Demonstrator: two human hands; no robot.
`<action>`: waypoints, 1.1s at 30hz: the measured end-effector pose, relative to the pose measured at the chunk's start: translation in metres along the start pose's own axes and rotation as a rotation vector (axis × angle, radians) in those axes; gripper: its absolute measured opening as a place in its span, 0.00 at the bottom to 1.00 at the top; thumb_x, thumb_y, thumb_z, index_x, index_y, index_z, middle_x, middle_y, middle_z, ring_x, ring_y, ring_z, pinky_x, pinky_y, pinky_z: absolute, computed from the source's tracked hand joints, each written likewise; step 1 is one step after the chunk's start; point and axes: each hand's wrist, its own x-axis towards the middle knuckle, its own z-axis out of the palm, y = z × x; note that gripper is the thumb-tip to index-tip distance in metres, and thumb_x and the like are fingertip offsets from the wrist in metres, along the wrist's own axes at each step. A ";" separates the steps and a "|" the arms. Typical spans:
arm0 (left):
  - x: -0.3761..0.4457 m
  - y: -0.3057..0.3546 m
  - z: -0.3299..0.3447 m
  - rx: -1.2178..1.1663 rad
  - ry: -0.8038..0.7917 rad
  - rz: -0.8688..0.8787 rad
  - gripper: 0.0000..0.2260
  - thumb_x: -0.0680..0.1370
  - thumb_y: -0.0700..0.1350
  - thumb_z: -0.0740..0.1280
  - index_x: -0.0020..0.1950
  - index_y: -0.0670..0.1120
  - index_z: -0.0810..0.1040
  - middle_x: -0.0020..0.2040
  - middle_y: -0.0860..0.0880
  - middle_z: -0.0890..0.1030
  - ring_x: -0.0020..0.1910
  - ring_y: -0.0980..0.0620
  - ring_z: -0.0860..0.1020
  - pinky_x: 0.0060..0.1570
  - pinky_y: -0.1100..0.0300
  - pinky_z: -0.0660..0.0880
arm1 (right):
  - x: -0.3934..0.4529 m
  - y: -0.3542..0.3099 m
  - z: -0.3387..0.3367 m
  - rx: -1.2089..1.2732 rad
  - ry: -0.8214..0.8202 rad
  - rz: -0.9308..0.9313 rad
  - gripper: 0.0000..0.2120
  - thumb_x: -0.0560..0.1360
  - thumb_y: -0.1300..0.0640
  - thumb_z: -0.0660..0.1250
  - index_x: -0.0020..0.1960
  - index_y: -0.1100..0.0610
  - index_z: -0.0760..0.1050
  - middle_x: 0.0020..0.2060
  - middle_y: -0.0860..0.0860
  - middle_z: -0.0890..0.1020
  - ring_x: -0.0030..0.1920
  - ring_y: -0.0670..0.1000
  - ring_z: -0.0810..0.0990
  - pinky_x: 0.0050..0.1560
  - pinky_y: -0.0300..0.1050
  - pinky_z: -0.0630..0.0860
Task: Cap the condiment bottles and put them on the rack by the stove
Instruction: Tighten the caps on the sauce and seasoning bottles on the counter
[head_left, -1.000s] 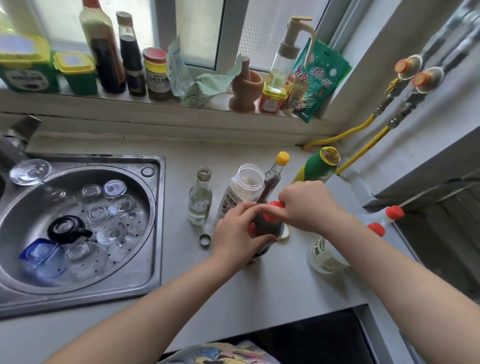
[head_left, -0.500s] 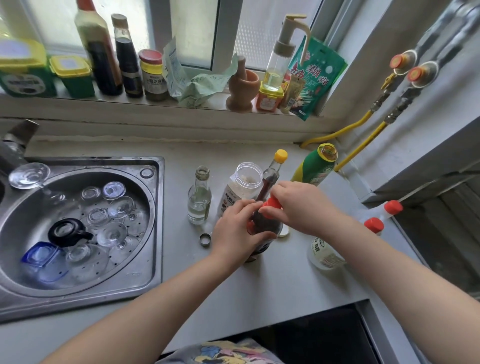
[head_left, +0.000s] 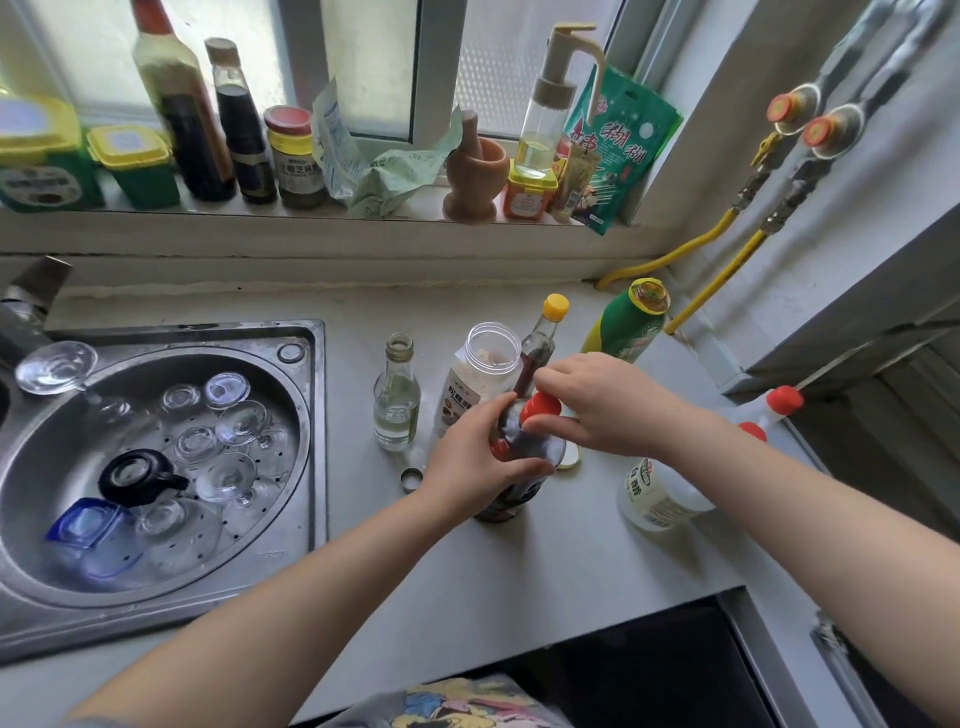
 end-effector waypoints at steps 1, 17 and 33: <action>0.000 0.000 0.000 -0.003 -0.002 0.000 0.39 0.62 0.60 0.76 0.69 0.54 0.67 0.63 0.54 0.76 0.61 0.56 0.74 0.61 0.56 0.72 | 0.001 0.000 0.002 -0.021 0.026 0.002 0.18 0.75 0.40 0.60 0.39 0.55 0.69 0.32 0.52 0.75 0.32 0.51 0.67 0.34 0.44 0.62; -0.001 0.001 -0.003 -0.041 -0.019 0.019 0.30 0.62 0.57 0.77 0.61 0.57 0.72 0.54 0.57 0.79 0.53 0.59 0.76 0.46 0.75 0.69 | 0.007 -0.021 0.016 -0.159 0.174 0.428 0.25 0.74 0.36 0.55 0.27 0.54 0.63 0.26 0.51 0.71 0.28 0.53 0.71 0.27 0.40 0.59; -0.002 0.003 0.004 0.001 0.036 0.018 0.37 0.62 0.60 0.76 0.68 0.55 0.69 0.59 0.55 0.77 0.58 0.55 0.74 0.55 0.58 0.74 | 0.013 -0.027 0.020 -0.073 0.056 0.628 0.25 0.75 0.38 0.52 0.31 0.56 0.69 0.30 0.52 0.74 0.35 0.55 0.76 0.33 0.41 0.64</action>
